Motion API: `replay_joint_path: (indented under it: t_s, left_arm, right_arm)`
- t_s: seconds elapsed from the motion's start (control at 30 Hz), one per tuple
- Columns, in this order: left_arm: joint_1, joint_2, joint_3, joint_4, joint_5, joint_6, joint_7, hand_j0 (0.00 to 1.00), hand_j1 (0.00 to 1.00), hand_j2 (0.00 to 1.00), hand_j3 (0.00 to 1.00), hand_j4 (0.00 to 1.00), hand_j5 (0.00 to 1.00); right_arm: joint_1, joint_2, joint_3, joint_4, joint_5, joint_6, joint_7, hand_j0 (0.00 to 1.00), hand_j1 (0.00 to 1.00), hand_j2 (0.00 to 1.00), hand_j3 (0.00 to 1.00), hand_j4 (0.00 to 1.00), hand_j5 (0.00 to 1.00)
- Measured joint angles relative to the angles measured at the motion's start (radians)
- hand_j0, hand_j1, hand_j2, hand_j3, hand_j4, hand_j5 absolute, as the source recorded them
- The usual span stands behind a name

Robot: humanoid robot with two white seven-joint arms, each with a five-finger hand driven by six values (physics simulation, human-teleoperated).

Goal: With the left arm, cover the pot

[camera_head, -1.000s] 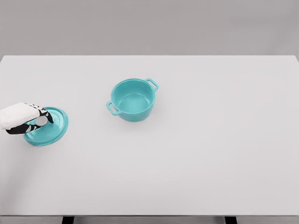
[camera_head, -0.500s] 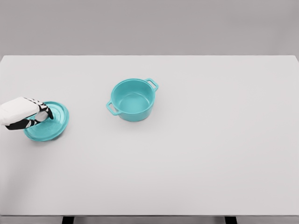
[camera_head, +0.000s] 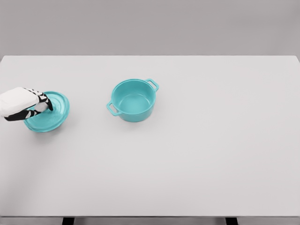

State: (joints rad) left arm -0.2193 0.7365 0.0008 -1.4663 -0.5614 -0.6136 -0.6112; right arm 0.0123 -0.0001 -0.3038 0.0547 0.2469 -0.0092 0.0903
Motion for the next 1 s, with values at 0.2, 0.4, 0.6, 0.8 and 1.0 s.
replay_joint_path:
  t_s: [0.2,0.4,0.6,0.8,1.0]
  left_arm:
    - [-0.018,-0.003,-0.005,-0.024,-0.001,0.0,0.0,0.52,0.52,0.52,0.52,0.52,0.52]
    - [-0.029,-0.008,-0.009,-0.068,-0.002,0.0,0.0,0.52,0.52,0.52,0.52,0.52,0.52]
    - [-0.038,-0.015,-0.011,-0.111,-0.002,0.0,0.0,0.52,0.52,0.52,0.52,0.52,0.52]
    - [-0.098,-0.039,-0.044,-0.134,-0.002,0.0,0.0,0.52,0.52,0.52,0.52,0.52,0.52]
    - [-0.13,-0.069,-0.09,-0.139,-0.002,0.0,0.0,0.52,0.52,0.52,0.52,0.52,0.52]
  right_arm:
    - [0.0,0.0,0.0,0.0,0.0,0.0,0.0,1.0,1.0,1.0,1.0,1.0,1.0]
    - [0.0,0.0,0.0,0.0,0.0,0.0,0.0,1.0,1.0,1.0,1.0,1.0,1.0]
    - [0.0,0.0,0.0,0.0,0.0,0.0,0.0,1.0,1.0,1.0,1.0,1.0,1.0]
    - [0.0,0.0,0.0,0.0,0.0,0.0,0.0,1.0,1.0,1.0,1.0,1.0,1.0]
    - [0.0,0.0,0.0,0.0,0.0,0.0,0.0,1.0,1.0,1.0,1.0,1.0,1.0]
